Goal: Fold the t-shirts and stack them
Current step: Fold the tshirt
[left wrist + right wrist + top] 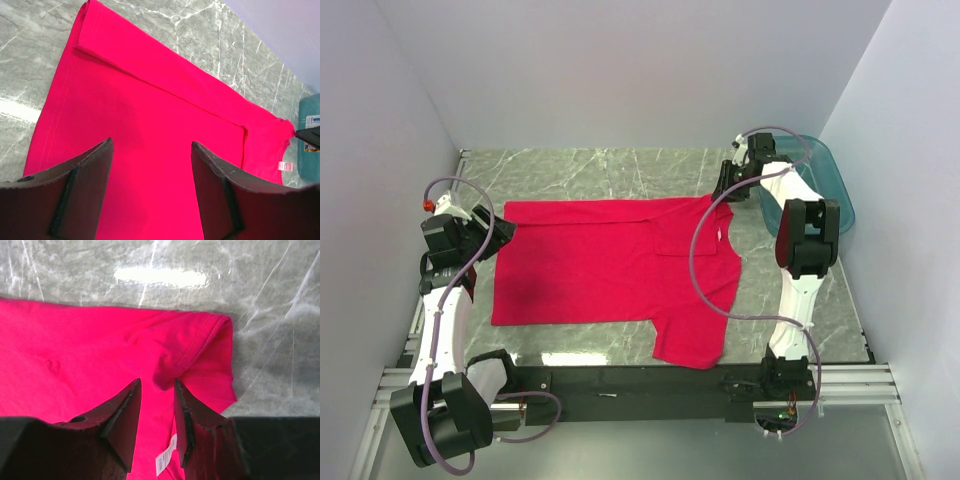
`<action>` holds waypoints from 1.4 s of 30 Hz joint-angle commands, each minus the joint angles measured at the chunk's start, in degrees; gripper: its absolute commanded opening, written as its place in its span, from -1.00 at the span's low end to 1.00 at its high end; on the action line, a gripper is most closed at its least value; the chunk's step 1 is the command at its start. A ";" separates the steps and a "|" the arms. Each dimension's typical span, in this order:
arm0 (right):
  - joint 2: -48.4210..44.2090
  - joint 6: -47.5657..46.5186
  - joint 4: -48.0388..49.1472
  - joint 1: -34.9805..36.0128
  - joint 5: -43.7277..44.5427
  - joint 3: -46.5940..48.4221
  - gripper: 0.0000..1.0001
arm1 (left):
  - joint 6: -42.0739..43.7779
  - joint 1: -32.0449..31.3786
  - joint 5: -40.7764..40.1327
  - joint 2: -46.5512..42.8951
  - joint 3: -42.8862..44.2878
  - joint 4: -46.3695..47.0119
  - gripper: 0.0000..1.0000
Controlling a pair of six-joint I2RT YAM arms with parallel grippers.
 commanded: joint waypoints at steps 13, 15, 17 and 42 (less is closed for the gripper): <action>2.65 0.03 0.14 -0.32 4.34 0.51 -0.82 | 0.44 -0.25 0.73 -0.23 0.06 1.89 0.38; 1.77 -0.32 0.67 -0.23 6.09 -1.25 -0.91 | 0.44 -0.16 0.90 -0.05 0.06 2.06 0.38; 1.76 -1.03 0.67 -0.23 7.50 -2.05 -0.99 | 0.44 -0.25 0.99 0.04 0.15 2.15 0.38; -15.01 -19.63 -3.63 -0.23 -2.74 -2.13 0.19 | -1.40 -0.25 0.55 -1.89 -0.20 0.58 0.38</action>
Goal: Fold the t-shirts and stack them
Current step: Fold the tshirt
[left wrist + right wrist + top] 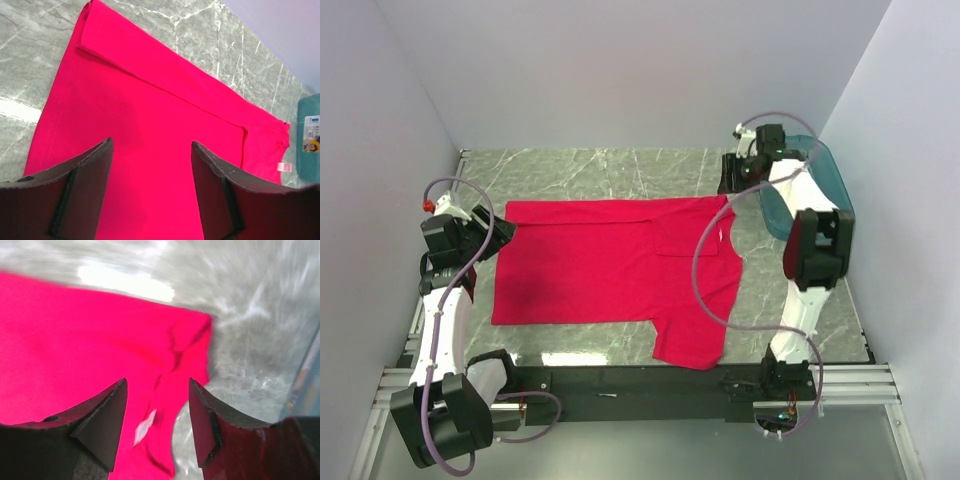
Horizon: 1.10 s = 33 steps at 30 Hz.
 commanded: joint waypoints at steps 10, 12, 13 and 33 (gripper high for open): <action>-38.31 -82.13 -24.21 7.84 -37.05 -38.12 0.48 | -26.20 1.24 -4.72 -5.59 -0.73 -18.59 0.70; -46.31 -81.10 -17.71 11.53 -34.05 -47.97 0.49 | -28.66 1.33 -7.00 -4.27 -0.29 -27.64 0.68; -50.43 -81.09 -16.56 16.16 -31.78 -50.79 0.49 | -29.55 1.24 -7.18 -3.92 -0.20 -30.01 0.67; -62.07 -61.76 4.02 26.14 -26.57 -62.95 0.39 | -37.62 -5.70 -21.94 3.28 -4.16 -46.47 0.16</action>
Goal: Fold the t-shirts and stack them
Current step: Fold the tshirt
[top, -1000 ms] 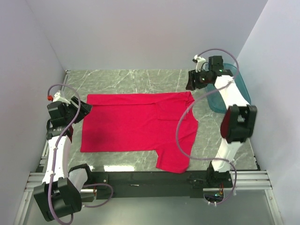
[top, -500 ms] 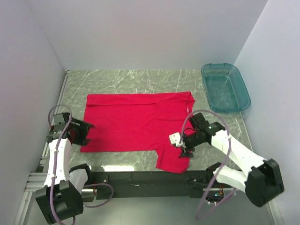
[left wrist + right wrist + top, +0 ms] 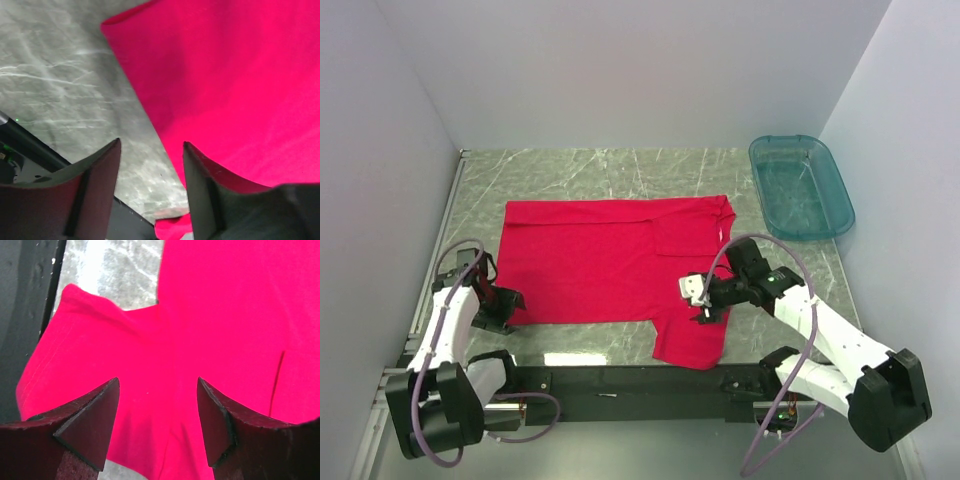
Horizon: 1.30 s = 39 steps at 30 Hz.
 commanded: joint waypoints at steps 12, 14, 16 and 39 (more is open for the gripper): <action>-3.46 1.21 -0.24 -5.93 -4.91 0.90 0.38 | -5.97 -1.99 -14.72 12.00 -1.17 8.61 0.06; -3.29 0.51 -1.38 -6.37 -5.52 1.16 0.38 | -6.15 -1.90 -16.66 12.61 -0.47 8.79 0.06; -3.11 -1.16 -2.78 -6.55 -5.70 1.52 0.38 | -6.42 -1.90 -17.90 13.23 0.58 8.87 0.06; 2.16 -6.35 -9.91 10.76 0.98 3.01 0.32 | 0.17 -0.58 -16.76 6.65 4.54 8.71 0.24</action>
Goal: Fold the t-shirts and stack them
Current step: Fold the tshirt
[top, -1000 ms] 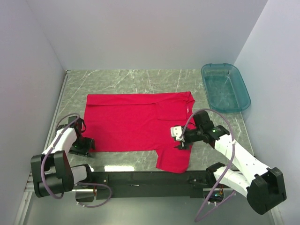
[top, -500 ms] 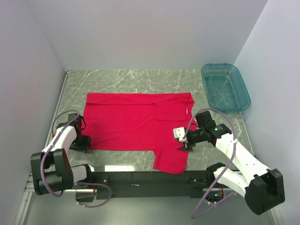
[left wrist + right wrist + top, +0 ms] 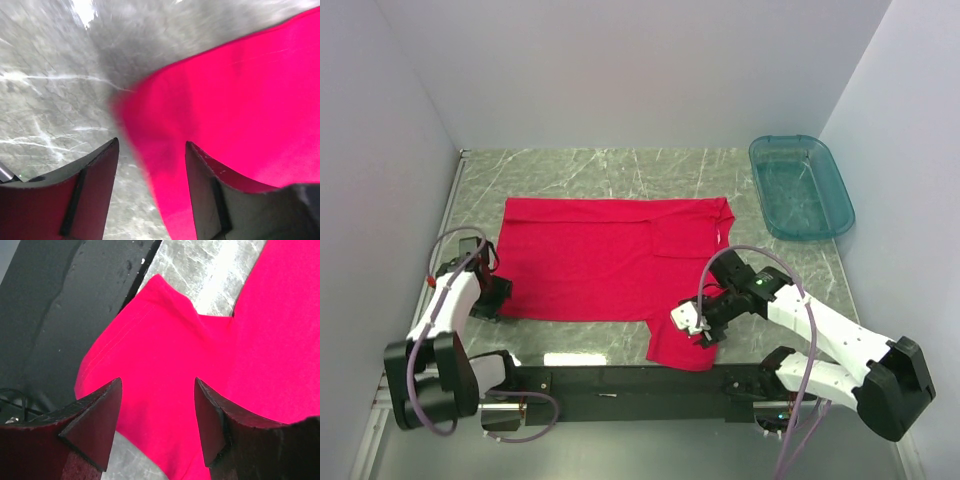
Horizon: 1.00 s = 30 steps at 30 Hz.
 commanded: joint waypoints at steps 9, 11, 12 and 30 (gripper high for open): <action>-0.05 3.19 6.46 1.15 -2.16 -1.83 0.31 | 2.32 6.29 -1.35 -1.44 2.88 -1.75 0.16; -0.40 1.87 5.50 1.15 -1.81 -2.44 0.30 | 1.80 6.46 -1.26 1.19 2.53 -1.66 0.12; -0.49 1.43 5.32 1.15 -1.72 -2.71 0.30 | 1.36 6.55 -0.91 1.99 2.35 -1.40 0.06; -2.69 -3.84 -6.10 1.15 -0.67 1.51 0.27 | 5.75 8.22 4.01 1.74 3.40 3.79 -0.99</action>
